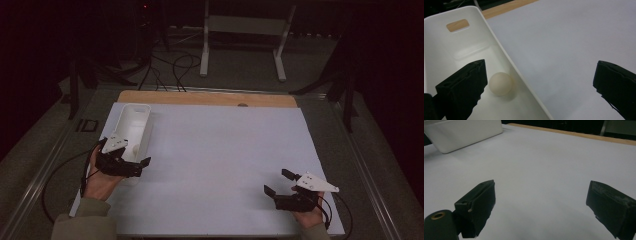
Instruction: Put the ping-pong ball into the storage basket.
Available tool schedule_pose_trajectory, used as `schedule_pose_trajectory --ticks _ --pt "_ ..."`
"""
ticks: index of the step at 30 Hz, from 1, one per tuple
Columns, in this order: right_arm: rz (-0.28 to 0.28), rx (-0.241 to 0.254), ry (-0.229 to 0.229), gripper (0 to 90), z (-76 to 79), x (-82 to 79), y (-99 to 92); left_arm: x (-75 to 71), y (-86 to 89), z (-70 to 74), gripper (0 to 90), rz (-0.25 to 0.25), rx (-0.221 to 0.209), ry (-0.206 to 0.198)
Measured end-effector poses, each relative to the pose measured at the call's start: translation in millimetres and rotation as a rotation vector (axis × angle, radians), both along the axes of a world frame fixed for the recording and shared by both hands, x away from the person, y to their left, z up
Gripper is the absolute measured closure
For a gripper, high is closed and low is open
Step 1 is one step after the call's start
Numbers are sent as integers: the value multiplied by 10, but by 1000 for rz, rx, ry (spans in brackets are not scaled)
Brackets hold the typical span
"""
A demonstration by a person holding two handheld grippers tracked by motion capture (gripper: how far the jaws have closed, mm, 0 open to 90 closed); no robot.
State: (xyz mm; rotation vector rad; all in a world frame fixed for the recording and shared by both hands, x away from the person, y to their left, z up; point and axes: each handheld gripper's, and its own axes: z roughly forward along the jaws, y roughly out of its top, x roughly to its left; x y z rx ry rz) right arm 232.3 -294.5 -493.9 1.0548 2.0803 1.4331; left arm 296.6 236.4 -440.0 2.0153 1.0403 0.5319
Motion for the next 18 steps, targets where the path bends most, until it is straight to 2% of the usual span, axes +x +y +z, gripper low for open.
schedule_pose_trajectory --ticks 18 --pt "4 -5 0 80 -5 2 9 -170 -4 -126 0 -15 -31 -13"
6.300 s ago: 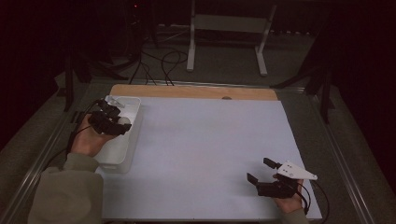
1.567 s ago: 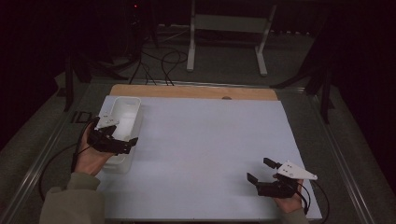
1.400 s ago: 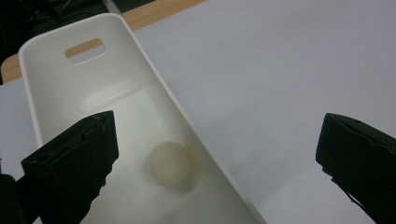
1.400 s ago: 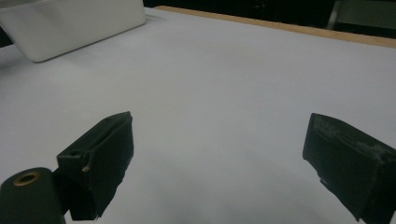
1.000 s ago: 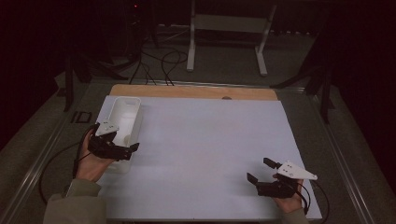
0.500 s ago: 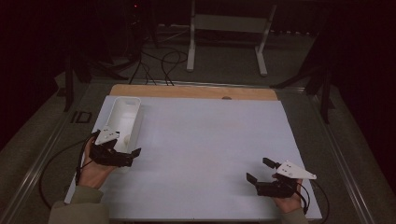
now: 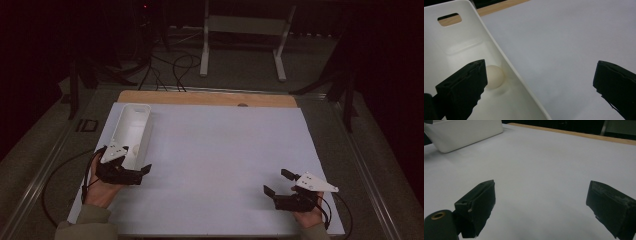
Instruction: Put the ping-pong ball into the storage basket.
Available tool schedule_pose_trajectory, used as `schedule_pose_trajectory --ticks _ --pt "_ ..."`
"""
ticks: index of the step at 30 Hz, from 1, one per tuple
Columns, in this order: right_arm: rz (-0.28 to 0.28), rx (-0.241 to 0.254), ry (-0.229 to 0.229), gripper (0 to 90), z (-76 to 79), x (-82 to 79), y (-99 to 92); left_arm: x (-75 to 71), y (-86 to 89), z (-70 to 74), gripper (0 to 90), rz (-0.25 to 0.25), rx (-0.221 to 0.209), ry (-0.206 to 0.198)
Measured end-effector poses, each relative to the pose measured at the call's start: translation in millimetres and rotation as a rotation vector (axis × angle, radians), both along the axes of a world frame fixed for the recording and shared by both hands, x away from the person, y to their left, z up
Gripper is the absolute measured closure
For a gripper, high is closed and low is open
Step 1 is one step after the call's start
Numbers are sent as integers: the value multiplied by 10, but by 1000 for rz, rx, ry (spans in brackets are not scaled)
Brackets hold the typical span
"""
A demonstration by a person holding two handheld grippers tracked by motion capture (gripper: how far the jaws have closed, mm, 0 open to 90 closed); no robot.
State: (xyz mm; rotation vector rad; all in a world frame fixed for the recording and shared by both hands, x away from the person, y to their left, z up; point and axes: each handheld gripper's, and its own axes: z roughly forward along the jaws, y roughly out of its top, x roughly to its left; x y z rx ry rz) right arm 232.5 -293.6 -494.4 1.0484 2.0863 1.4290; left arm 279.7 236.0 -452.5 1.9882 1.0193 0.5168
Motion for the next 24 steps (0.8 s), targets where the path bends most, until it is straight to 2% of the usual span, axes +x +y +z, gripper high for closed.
schedule_pose_trajectory --ticks 5,17,24 --pt "3 0 0 80 -2 2 3 -44 -8 -22 0 -8 2 -5" --pt "3 2 0 80 -2 2 3 -146 13 -97 0 -12 -33 -41" --pt "2 1 -2 80 -2 2 1 -198 43 -165 0 4 -32 -59"
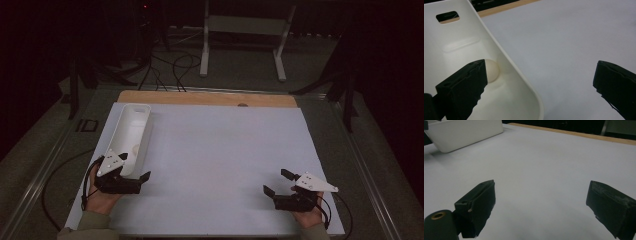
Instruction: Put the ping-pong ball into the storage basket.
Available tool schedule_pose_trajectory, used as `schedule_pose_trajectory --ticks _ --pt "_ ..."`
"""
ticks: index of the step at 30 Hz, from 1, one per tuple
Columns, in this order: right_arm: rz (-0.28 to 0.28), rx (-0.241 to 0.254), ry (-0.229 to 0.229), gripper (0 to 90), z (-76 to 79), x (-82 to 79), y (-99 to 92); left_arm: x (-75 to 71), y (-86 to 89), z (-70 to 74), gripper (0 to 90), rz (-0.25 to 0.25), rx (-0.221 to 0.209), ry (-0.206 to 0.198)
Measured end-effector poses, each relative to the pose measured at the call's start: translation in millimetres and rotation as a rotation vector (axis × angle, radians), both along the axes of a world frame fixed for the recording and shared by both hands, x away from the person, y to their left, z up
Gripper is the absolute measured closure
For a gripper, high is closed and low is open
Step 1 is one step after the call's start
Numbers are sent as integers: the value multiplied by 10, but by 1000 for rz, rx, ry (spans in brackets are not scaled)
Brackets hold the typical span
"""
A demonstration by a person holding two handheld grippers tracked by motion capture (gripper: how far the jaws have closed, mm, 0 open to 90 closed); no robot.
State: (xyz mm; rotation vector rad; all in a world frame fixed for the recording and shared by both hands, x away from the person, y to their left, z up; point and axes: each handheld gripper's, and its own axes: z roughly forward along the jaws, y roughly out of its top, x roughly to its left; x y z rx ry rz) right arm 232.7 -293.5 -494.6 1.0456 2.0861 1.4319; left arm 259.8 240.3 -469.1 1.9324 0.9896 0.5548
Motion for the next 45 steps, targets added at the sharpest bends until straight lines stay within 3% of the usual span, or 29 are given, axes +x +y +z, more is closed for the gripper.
schedule_pose_trajectory --ticks 7,19,45 --pt "-2 2 -1 80 0 2 -7 -86 -23 1 0 -2 9 -22" --pt "-4 1 -5 80 -5 9 -9 -205 3 -83 0 -2 -12 -35" --pt "-15 5 -45 80 -1 28 -14 -264 82 -167 0 -2 -62 -74"
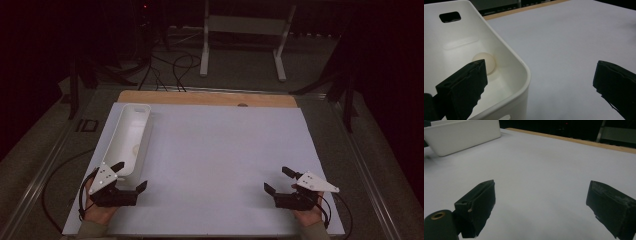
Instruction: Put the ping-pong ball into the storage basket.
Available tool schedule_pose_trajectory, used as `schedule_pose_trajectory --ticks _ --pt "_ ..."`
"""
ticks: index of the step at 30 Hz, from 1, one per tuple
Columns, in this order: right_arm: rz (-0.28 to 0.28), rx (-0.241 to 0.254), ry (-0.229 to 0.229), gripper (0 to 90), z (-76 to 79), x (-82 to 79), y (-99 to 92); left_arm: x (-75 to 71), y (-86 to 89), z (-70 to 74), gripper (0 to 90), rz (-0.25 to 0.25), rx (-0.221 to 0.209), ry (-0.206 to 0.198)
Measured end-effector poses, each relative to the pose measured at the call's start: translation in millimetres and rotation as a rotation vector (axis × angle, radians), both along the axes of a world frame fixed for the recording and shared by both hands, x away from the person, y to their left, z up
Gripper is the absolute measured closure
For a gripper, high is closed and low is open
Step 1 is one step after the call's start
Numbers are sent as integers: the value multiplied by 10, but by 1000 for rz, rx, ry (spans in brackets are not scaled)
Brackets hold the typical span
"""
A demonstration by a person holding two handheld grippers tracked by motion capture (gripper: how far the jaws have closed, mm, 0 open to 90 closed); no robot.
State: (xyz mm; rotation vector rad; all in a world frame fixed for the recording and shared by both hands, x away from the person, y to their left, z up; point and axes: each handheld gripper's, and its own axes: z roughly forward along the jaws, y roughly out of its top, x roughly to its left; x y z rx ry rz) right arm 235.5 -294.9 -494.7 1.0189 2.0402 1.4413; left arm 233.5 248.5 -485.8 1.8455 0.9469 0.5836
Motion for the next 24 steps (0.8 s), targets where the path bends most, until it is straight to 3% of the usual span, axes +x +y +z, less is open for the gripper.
schedule_pose_trajectory --ticks 10,24 --pt "-2 3 -13 79 -2 -1 -7 -2 8 0 0 8 8 -30" --pt "0 6 -12 79 0 -17 1 -16 -7 7 0 5 11 -42"
